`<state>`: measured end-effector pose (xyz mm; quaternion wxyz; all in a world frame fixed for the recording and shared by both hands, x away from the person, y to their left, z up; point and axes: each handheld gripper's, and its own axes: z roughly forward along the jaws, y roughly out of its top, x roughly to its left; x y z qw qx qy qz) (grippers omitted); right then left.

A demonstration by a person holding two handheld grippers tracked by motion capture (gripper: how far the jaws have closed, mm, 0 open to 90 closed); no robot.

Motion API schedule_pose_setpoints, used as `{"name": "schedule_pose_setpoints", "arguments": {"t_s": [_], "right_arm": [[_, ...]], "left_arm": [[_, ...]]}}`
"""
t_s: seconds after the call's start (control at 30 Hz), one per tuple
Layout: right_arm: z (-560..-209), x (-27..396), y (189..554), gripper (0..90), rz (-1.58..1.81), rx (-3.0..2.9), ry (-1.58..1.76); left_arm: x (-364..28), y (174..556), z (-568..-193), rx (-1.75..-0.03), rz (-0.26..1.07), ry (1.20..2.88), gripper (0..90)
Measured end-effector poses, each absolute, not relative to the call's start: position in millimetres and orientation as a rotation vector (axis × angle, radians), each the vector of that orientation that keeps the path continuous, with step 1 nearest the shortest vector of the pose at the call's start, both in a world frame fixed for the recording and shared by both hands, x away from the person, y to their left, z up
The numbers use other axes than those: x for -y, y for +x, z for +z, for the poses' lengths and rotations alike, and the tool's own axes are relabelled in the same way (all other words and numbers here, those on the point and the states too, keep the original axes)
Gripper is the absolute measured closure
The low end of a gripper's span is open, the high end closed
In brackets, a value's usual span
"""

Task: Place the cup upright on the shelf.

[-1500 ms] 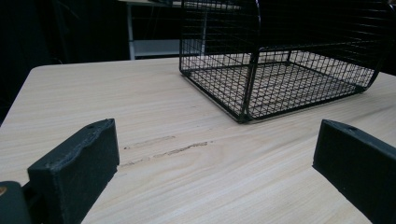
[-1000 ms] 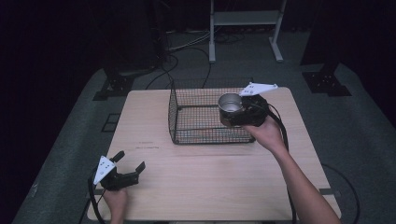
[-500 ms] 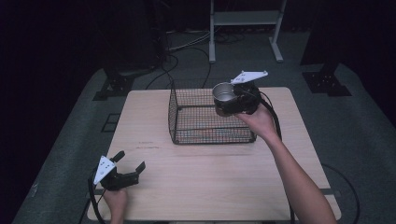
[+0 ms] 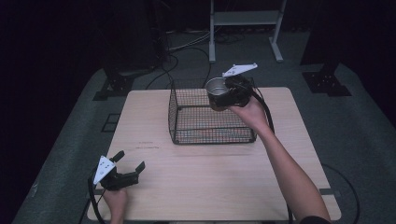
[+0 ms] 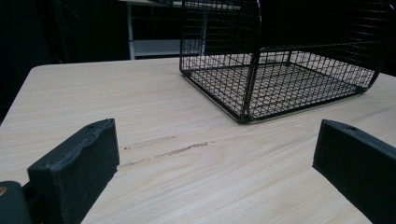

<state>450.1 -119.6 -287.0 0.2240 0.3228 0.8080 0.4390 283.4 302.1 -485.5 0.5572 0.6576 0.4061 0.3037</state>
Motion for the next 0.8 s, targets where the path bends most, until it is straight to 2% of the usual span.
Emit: {"name": "schedule_pose_setpoints", "arguments": {"t_s": [0.37,0.8], "right_arm": [[-291,109,476,17.7,1.218,-2.246,0.941],[-321,98,498,17.6,1.178,-2.291,0.978]], "left_arm": [[-302,284,-486,-0.951,0.721,1.556,0.0],[-302,284,-485,-0.95,0.714,1.561,0.0]]}}
